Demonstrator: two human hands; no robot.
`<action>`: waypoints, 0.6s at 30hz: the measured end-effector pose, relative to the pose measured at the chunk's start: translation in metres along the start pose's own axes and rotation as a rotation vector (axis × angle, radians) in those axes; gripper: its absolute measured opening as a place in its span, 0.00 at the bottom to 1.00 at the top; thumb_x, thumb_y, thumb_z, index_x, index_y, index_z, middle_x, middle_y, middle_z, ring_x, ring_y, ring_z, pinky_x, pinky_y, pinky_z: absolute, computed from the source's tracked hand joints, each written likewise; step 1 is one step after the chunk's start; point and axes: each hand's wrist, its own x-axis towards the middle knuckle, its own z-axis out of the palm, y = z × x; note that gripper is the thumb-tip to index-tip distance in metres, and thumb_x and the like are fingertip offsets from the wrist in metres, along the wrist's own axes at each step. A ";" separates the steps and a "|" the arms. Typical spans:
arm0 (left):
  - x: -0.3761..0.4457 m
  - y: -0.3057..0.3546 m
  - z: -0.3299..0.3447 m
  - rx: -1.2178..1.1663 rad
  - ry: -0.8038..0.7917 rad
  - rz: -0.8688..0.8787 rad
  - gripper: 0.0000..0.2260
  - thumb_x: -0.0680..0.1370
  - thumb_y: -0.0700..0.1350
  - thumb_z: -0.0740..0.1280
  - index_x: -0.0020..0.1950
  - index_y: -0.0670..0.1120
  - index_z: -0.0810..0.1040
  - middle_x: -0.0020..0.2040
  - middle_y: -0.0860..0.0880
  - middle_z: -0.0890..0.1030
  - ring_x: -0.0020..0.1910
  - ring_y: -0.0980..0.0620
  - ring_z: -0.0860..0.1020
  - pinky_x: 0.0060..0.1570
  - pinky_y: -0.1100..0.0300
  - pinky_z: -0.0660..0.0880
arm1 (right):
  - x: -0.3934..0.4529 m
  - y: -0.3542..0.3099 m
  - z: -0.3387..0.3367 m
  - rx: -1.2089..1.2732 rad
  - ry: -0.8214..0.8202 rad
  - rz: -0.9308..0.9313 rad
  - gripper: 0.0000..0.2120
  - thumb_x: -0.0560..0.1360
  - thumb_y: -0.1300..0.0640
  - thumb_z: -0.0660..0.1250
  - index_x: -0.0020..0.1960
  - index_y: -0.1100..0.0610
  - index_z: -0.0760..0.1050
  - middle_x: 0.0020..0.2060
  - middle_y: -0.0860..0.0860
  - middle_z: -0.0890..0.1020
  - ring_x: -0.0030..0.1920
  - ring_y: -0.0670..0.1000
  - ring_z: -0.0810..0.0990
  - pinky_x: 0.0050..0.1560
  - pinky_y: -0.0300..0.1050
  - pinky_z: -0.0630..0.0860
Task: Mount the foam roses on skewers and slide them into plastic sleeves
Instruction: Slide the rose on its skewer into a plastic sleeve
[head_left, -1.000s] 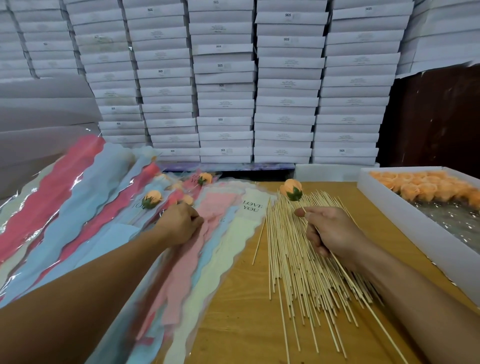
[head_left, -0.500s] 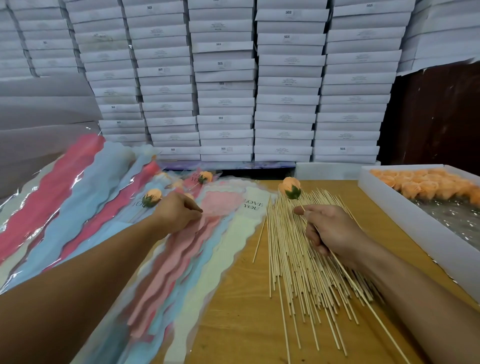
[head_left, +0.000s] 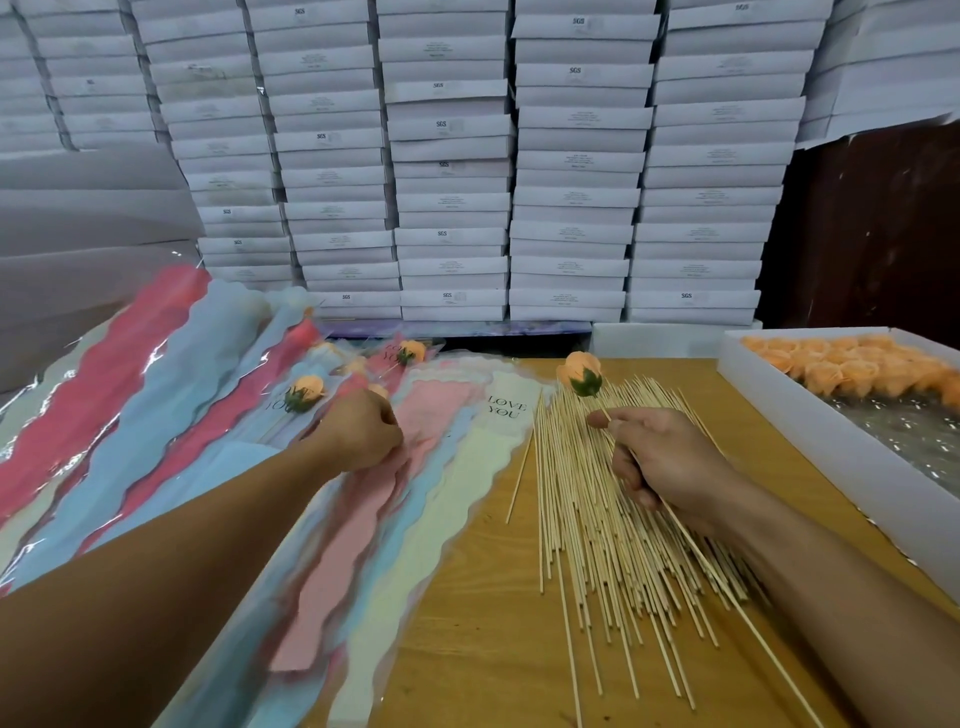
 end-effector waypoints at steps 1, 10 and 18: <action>-0.001 0.002 0.002 0.055 -0.015 0.039 0.08 0.78 0.44 0.69 0.40 0.43 0.81 0.37 0.47 0.81 0.38 0.49 0.80 0.31 0.61 0.71 | 0.000 0.000 0.000 -0.001 -0.002 0.000 0.13 0.86 0.59 0.54 0.62 0.55 0.76 0.24 0.50 0.71 0.21 0.48 0.66 0.22 0.40 0.65; -0.010 0.021 0.006 0.292 -0.080 0.120 0.15 0.78 0.56 0.69 0.48 0.43 0.78 0.44 0.44 0.80 0.43 0.45 0.79 0.41 0.55 0.76 | 0.000 0.000 0.000 0.000 -0.012 -0.009 0.13 0.86 0.60 0.54 0.61 0.54 0.76 0.24 0.51 0.71 0.21 0.48 0.66 0.22 0.40 0.65; -0.004 0.022 -0.012 0.152 -0.010 -0.015 0.13 0.77 0.37 0.63 0.32 0.41 0.71 0.30 0.44 0.72 0.31 0.47 0.70 0.29 0.58 0.64 | 0.000 0.001 0.000 0.004 -0.014 -0.004 0.12 0.85 0.60 0.54 0.61 0.55 0.76 0.24 0.51 0.70 0.21 0.48 0.66 0.22 0.40 0.65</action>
